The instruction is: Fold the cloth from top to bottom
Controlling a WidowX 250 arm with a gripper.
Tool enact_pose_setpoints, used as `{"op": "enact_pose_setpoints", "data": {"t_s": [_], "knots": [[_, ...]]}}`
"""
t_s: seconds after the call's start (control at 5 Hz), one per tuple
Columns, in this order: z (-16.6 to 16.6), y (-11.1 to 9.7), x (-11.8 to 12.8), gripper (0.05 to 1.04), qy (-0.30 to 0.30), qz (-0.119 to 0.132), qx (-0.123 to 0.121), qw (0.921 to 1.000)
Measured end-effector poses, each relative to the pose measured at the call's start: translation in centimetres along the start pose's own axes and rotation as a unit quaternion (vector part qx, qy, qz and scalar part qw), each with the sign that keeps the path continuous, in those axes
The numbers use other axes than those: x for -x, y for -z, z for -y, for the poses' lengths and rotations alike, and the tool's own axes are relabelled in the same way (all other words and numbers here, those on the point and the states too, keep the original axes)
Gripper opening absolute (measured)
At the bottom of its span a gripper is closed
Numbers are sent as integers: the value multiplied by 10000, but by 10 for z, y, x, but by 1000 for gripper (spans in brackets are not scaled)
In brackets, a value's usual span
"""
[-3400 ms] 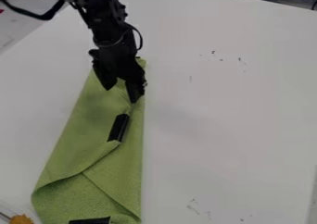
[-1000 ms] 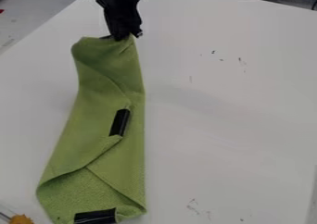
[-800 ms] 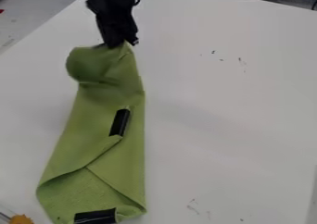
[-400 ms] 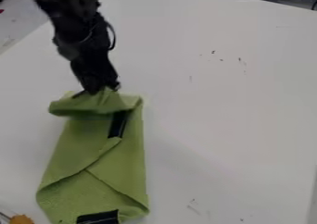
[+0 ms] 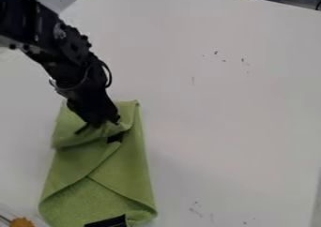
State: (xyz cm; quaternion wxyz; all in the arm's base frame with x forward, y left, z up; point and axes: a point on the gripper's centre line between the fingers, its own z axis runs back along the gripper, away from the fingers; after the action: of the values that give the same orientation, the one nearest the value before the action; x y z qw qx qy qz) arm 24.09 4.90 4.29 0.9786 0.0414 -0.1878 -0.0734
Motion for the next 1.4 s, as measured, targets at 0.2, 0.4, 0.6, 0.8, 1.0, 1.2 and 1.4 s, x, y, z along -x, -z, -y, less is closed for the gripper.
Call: {"op": "enact_pose_setpoints", "data": {"t_s": [0.2, 0.4, 0.6, 0.8, 1.0, 1.2, 1.4], "knots": [[1, 4, 2, 452, -134, 48, 85, 9999], [4, 4, 6, 767, -137, -119, 105, 9998], [8, -1, 9, 996, -151, -453, 316, 9984], [13, -7, 16, 1004, -445, -867, 718, 9927], [22, -14, 35, 999, -809, -1458, 1166, 9791], [22, -20, 40, 999, -930, -1705, 1359, 9715], [21, -20, 33, 999, -767, -1425, 996, 9818]]}}
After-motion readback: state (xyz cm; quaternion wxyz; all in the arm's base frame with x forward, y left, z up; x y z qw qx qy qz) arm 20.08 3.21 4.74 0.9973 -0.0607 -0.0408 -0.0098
